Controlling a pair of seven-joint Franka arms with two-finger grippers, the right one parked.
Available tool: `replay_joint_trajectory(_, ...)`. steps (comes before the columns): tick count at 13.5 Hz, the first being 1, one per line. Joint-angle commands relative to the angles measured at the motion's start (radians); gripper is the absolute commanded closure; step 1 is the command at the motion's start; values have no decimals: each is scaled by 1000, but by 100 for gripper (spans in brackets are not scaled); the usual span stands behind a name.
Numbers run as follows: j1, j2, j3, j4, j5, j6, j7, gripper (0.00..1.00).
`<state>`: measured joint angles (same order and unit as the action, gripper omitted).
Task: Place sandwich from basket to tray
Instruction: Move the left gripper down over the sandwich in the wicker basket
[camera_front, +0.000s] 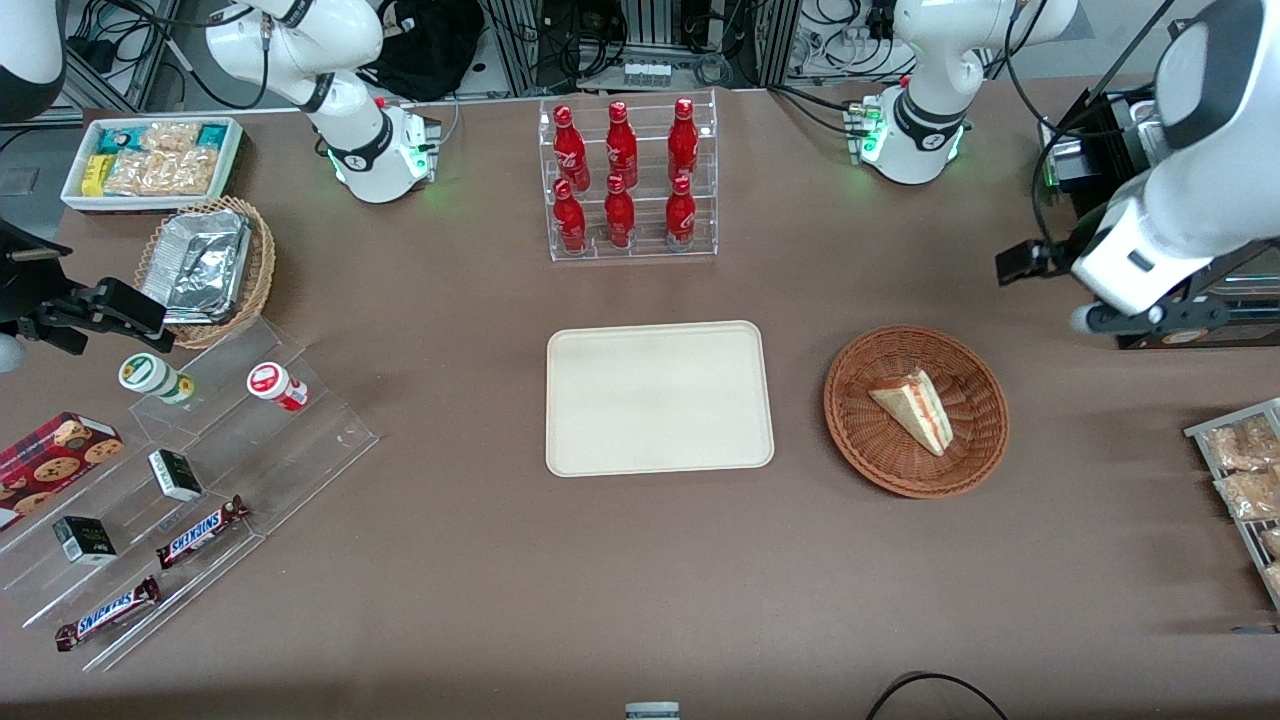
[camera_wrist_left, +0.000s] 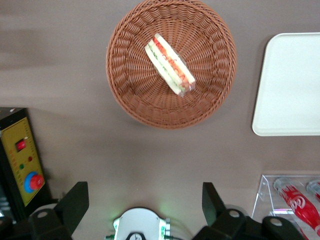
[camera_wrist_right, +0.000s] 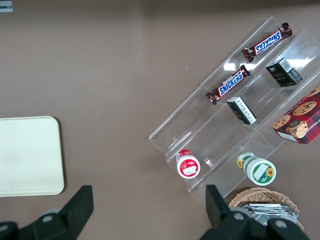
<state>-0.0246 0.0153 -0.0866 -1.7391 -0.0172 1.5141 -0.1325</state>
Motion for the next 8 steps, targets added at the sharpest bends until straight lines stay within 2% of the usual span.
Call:
replay_joint_trajectory(1, -17, 12, 10, -91, 19, 122, -4, 0)
replay_joint_trajectory(8, -21, 22, 10, -338, 19, 457, -9, 0)
